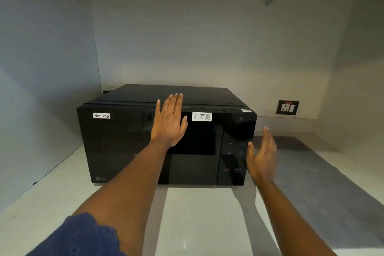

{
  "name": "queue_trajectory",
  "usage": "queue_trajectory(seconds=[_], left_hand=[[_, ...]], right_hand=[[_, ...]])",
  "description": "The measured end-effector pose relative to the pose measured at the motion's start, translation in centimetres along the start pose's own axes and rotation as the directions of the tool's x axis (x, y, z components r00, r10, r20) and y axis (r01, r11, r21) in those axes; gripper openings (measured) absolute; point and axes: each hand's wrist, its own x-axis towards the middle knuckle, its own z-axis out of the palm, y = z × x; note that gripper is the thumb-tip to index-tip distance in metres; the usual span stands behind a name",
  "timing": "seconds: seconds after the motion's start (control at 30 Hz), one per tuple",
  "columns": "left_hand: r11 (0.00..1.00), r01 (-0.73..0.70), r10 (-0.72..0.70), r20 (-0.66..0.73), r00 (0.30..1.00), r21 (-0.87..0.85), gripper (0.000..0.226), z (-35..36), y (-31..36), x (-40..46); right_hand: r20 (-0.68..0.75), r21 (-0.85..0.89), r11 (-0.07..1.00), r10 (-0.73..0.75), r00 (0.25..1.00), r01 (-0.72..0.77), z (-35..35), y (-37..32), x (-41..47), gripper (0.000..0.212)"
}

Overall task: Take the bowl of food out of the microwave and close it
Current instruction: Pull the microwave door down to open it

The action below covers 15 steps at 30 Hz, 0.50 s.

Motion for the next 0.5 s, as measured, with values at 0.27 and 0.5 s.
queue_trajectory(seconds=[0.27, 0.5], left_hand=[[0.999, 0.023, -0.024, 0.015, 1.0, 0.035, 0.069, 1.9, 0.4, -0.1], [0.993, 0.043, -0.048, 0.043, 0.998, 0.106, 0.088, 2.4, 0.7, 0.2]], right_hand=[[0.271, 0.055, 0.924, 0.352, 0.896, -0.379, 3.1, 3.7, -4.5, 0.081], [0.345, 0.133, 0.885, 0.38, 0.858, -0.446, 5.4, 3.6, -6.2, 0.089]])
